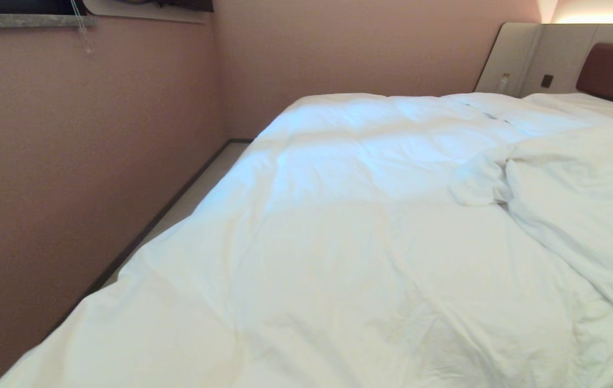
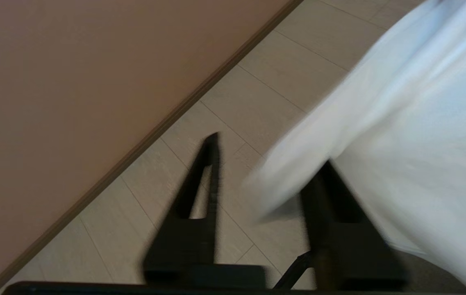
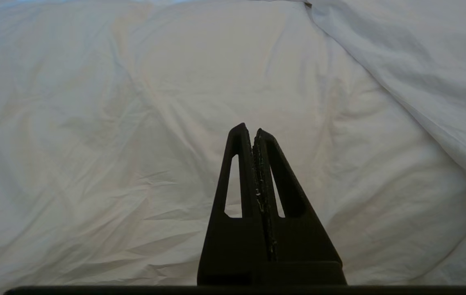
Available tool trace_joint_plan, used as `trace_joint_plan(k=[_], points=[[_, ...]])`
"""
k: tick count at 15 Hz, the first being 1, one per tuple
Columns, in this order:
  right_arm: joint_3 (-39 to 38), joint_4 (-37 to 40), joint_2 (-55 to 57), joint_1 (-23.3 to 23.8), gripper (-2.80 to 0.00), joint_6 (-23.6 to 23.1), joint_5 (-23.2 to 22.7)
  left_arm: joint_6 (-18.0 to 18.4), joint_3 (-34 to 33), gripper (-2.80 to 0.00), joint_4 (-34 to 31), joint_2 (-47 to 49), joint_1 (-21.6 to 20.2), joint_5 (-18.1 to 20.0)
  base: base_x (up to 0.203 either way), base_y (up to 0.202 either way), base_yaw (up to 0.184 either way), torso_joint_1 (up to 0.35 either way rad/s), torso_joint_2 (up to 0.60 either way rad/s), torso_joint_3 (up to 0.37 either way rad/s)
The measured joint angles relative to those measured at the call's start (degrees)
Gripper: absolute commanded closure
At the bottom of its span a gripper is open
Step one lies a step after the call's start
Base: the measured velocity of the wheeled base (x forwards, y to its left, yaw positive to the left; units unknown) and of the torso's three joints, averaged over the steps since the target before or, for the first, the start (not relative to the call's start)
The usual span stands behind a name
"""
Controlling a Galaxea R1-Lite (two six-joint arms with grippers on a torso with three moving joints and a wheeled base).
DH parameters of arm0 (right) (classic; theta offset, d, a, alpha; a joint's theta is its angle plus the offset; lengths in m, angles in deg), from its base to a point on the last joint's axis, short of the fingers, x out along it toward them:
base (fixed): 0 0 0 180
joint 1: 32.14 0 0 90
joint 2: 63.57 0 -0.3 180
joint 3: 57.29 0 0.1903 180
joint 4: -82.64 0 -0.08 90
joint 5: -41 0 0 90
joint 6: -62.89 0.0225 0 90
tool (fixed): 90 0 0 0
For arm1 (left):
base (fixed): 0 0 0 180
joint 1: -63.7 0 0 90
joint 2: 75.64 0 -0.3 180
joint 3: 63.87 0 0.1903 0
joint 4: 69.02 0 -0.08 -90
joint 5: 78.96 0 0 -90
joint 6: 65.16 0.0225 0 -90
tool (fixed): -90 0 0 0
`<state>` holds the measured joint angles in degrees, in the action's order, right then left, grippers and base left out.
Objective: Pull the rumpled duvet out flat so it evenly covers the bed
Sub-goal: Flatten the corners of the folded blanket
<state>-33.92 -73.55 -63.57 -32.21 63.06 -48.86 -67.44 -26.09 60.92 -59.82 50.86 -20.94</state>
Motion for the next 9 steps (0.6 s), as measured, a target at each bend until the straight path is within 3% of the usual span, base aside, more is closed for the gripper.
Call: trace_joint_plan(k=[9], points=[[0.0,0.0,0.0,0.0,0.00,0.0,0.0,-1.0,1.2,-2.80,0.1,0.0,0.0,-1.2,0.000,0.000,0.000,0.000,0.00,0.000]])
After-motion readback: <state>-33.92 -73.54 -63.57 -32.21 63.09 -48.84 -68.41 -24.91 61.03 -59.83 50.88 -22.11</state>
